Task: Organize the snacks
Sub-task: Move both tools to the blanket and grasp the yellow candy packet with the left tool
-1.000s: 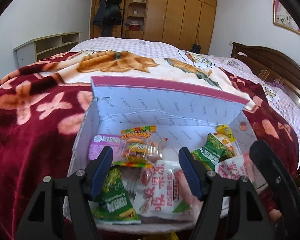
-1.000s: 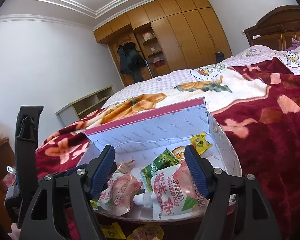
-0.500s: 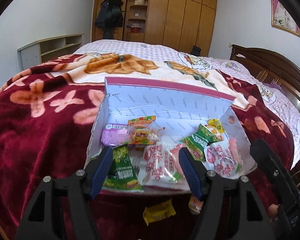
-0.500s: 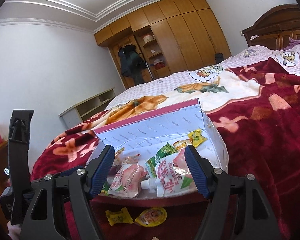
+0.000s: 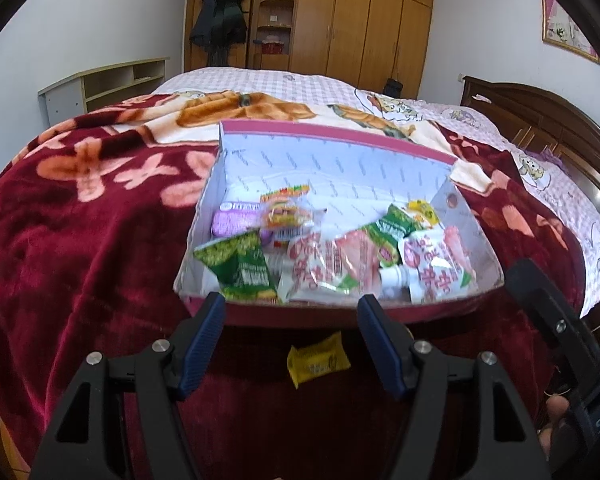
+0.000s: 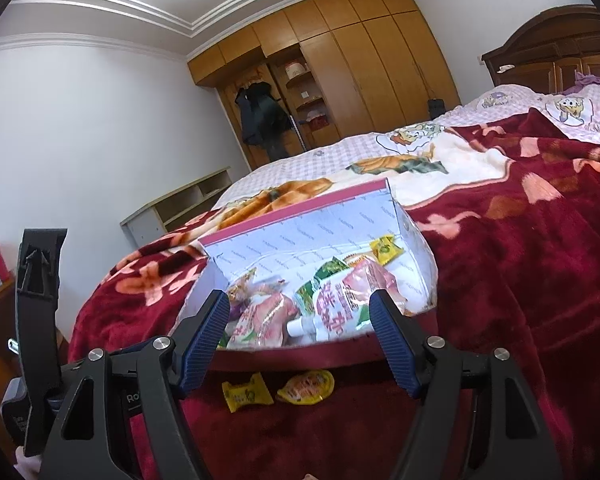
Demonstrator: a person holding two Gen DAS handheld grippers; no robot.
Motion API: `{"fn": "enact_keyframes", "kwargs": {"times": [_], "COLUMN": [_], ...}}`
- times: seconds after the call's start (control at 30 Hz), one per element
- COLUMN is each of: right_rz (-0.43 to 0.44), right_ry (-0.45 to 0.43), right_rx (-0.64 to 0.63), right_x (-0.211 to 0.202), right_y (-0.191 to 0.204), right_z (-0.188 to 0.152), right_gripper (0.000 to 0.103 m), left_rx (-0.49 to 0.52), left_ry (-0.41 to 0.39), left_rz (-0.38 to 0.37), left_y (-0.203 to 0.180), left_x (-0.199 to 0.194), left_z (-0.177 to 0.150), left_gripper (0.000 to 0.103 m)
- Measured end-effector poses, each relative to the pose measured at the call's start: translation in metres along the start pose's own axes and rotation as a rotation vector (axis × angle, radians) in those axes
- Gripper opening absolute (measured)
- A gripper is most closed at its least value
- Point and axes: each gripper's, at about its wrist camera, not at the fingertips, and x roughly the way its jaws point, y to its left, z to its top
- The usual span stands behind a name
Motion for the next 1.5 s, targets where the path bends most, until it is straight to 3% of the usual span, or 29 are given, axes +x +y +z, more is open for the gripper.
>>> {"fn": "enact_keyframes", "kwargs": {"times": [0.37,0.77,1.03,1.4,1.5], "right_rz": [-0.022,-0.071,-0.076,-0.05,-0.044], "right_ry": [0.042,0.135,0.183,0.193,0.206], "right_rx": [-0.008,0.017,0.043,0.051,0.061], "right_x": [-0.011,0.003,0.015,0.019,0.022], "right_y": [-0.008,-0.026,-0.035,-0.04,-0.043], "right_z": [-0.017,-0.034,-0.044,-0.052,-0.054], "right_gripper": [0.074,0.074,0.074,0.074,0.074], "left_rx": [-0.043,-0.065,-0.072,-0.035,-0.029], "left_ry": [0.075,0.141,0.17,0.155,0.155], "left_rz": [0.026,-0.02,0.009,0.062,0.066], "left_y": [0.006,-0.004,-0.006,-0.014,-0.015], "left_x": [0.01,0.03,0.052,0.063,0.062], "left_z": [-0.024,-0.035,-0.037,-0.042,-0.043], "left_gripper": [0.072,0.072,0.072,0.071,0.067]}}
